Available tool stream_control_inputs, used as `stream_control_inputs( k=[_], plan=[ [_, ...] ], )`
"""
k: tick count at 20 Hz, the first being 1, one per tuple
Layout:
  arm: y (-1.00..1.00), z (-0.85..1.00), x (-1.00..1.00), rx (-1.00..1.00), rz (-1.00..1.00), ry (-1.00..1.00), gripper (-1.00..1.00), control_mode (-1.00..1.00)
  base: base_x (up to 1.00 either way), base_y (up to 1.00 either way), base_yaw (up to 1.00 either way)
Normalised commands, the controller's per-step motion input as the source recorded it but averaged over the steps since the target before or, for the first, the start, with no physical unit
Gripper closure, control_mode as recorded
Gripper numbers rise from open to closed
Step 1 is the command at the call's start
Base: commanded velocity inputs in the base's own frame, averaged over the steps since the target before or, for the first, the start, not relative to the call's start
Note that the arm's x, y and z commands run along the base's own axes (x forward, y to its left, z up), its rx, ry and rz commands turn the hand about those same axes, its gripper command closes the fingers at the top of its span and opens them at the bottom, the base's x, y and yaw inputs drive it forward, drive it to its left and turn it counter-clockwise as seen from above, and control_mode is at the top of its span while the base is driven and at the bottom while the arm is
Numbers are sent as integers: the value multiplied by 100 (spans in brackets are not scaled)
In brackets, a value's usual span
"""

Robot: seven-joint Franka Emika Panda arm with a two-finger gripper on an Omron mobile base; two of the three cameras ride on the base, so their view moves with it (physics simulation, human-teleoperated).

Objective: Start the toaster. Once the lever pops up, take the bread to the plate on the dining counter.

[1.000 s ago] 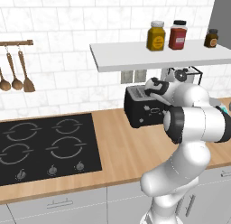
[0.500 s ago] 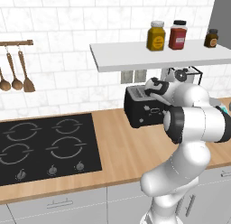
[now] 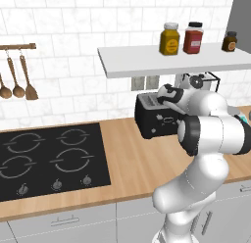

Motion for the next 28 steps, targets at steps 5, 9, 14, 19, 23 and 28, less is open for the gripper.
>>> stream_control_inputs(
  k=[5,9,14,19,23,28],
  plan=[
    [0,0,0,0,0,0,-100,-100,0,0,0],
    [0,0,0,0,0,0,-100,-100,0,0,0],
    [0,0,0,0,0,0,-100,-100,0,0,0],
    [0,0,0,0,0,0,-100,-100,0,0,0],
    [0,0,0,0,0,0,-100,-100,0,0,0],
    [0,0,0,0,0,0,-100,-100,0,0,0]
  ],
)
